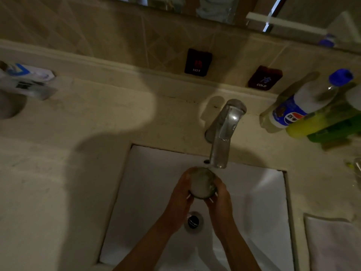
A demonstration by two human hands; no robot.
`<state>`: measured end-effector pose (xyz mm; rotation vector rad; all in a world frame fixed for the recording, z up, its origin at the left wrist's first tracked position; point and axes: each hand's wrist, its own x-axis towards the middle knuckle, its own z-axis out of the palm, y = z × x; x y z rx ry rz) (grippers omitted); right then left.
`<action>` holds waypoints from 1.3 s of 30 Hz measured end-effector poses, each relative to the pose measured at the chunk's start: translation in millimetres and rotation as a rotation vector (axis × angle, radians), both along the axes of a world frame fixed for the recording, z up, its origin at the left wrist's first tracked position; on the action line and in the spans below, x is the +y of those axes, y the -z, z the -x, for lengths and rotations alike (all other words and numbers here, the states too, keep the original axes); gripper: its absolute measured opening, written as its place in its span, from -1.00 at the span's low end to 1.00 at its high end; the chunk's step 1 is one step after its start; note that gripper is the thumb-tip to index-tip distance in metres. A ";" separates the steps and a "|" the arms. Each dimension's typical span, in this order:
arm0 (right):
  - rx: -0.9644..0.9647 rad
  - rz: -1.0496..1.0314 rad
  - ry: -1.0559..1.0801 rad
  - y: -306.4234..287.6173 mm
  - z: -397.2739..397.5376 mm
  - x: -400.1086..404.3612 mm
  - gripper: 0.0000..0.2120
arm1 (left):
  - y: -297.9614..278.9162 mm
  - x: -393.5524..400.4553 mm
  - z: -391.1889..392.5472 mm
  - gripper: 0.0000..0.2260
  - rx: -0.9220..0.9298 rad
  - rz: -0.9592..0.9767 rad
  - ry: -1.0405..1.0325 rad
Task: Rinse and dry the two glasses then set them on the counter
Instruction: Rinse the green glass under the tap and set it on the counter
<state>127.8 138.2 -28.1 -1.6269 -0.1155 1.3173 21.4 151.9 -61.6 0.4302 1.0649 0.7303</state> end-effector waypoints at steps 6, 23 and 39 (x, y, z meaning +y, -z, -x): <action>-0.055 -0.046 -0.030 -0.1 -10.1 8.1 -0.76 | -2.2 7.3 -12.1 -0.68 0.033 -0.009 0.010; -0.183 -0.074 -0.143 -0.6 -19.8 11.4 -0.74 | -7.9 24.4 -8.9 -0.76 0.044 -0.037 0.052; -0.142 -0.041 -0.061 3.1 -7.4 13.6 -0.76 | -0.3 21.7 -3.6 -0.77 0.031 -0.040 0.017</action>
